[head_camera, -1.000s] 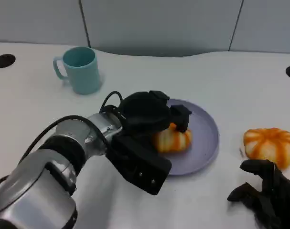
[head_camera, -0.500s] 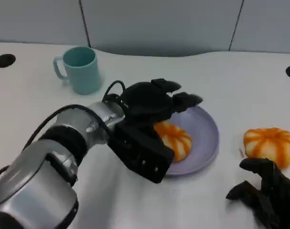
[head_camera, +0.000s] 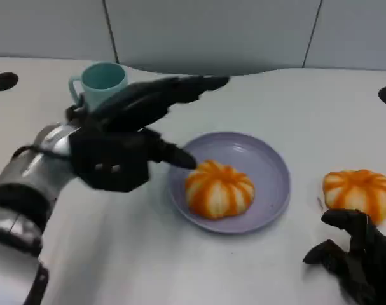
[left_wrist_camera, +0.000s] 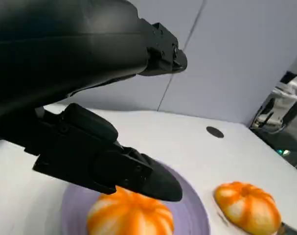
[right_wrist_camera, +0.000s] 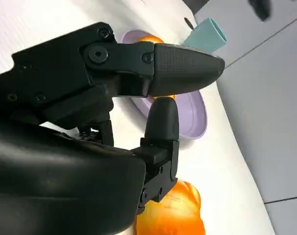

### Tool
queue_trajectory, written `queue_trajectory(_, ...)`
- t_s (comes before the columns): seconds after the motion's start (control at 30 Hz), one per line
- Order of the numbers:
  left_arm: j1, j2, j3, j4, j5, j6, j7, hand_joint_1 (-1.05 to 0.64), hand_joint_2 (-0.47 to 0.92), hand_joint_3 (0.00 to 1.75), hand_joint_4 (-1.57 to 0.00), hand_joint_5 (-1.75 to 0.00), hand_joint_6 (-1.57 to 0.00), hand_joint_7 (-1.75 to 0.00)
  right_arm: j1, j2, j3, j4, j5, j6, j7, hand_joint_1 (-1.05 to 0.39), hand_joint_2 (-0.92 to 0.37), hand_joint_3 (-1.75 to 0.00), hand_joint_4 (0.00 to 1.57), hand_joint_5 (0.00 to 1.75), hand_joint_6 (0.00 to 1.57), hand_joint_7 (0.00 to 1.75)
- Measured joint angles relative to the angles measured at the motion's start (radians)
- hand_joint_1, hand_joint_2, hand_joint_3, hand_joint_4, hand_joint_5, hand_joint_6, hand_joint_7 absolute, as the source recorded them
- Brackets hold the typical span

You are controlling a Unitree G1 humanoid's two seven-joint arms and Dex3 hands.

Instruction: Grasp the bread from the table and place it into the plate.

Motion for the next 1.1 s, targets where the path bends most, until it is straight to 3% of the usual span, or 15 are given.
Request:
queue_trajectory(0.03,0.018,0.005,0.015,-0.008,-0.023,0.001,-0.024,-0.64,0.92,0.05,-0.26,-0.19,-0.28,-0.09,0.0,0.0,0.0,0.001,0.0,0.0,0.0,-0.41,-0.92,-0.56,0.48,1.75,0.27,1.62)
queue_trajectory(0.1,0.073,0.014,0.07,-0.047,-0.106,-0.013,-0.079,-0.67,0.92,0.1,-0.24,-0.55,-0.35,-0.08,-0.004,0.0,0.001,0.002,0.0,0.001,0.002,-0.39,-0.92,-0.57,0.48,1.75,0.27,1.63)
queue_trajectory(0.17,0.158,0.018,0.134,-0.104,-0.219,-0.029,-0.124,-0.67,0.92,0.12,-0.22,-0.66,-0.37,-0.08,-0.005,-0.001,-0.003,0.002,0.001,0.001,0.004,-0.39,-0.92,-0.57,0.48,1.75,0.26,1.64)
queue_trajectory(0.23,0.23,0.022,0.171,-0.151,-0.281,-0.011,-0.169,-0.64,0.92,0.1,-0.24,-1.03,-0.47,-0.19,-0.005,-0.005,-0.006,0.004,0.001,0.001,0.004,-0.39,-0.92,-0.58,0.48,1.75,0.25,1.64)
queue_trajectory(0.27,0.281,0.021,0.198,-0.191,-0.334,0.005,-0.195,-0.63,0.92,0.1,-0.24,-1.14,-0.47,-0.28,-0.006,-0.005,-0.005,0.004,0.002,0.001,0.006,-0.39,-0.92,-0.59,0.48,1.75,0.25,1.65)
queue_trajectory(0.33,0.397,0.018,0.255,-0.288,-0.462,0.064,-0.252,-0.63,0.92,0.16,-0.26,-1.27,-0.38,-0.67,-0.005,-0.005,-0.004,0.007,0.001,-0.002,0.015,-0.39,-0.92,-0.57,0.48,1.75,0.25,1.66)
queue_trajectory(0.43,0.551,0.019,0.313,-0.401,-0.567,0.151,-0.305,-0.63,0.92,0.18,-0.34,-1.38,-0.43,-0.92,-0.003,-0.007,-0.007,0.008,0.002,-0.002,0.017,-0.4,-0.92,-0.56,0.49,1.75,0.26,1.67)
queue_trajectory(0.53,0.671,0.018,0.362,-0.514,-0.637,0.25,-0.314,-0.66,0.92,0.18,-0.41,-1.64,-0.48,-1.24,-0.006,-0.006,-0.005,0.007,0.003,0.002,0.017,-0.41,-0.92,-0.55,0.5,1.75,0.27,1.67)
queue_trajectory(0.7,0.816,0.012,0.395,-0.651,-0.684,0.448,-0.318,-0.67,0.92,0.18,-0.42,-1.68,-0.47,-1.32,-0.002,-0.007,-0.007,0.003,0.003,0.008,0.009,-0.41,-0.92,-0.53,0.5,1.75,0.28,1.67)
queue_trajectory(0.73,0.822,0.009,0.398,-0.667,-0.684,0.467,-0.318,-0.64,0.92,0.17,-0.4,-1.72,-0.39,-1.48,-0.002,-0.007,-0.006,0.001,0.003,0.01,0.008,-0.4,-0.92,-0.55,0.49,1.75,0.26,1.66)
queue_trajectory(0.8,0.826,0.007,0.405,-0.683,-0.708,0.546,-0.34,-0.63,0.92,0.16,-0.4,-1.74,-0.34,-1.56,-0.003,-0.007,-0.005,-0.002,0.003,0.012,0.008,-0.39,-0.92,-0.57,0.48,1.75,0.25,1.65)
queue_trajectory(0.9,0.852,0.0,0.407,-0.652,-0.723,0.678,-0.385,-0.65,0.92,0.15,-0.43,-1.75,-0.36,-1.57,0.002,-0.012,-0.009,-0.002,0.003,0.012,0.008,-0.4,-0.92,-0.55,0.49,1.75,0.26,1.65)
queue_trajectory(1.1,0.841,-0.02,0.425,-0.589,-0.709,0.727,-0.408,-0.64,0.92,0.13,-0.47,-1.75,-0.36,-1.59,0.002,-0.014,-0.014,-0.003,0.007,0.018,0.009,-0.39,-0.92,-0.57,0.46,1.75,0.23,1.64)
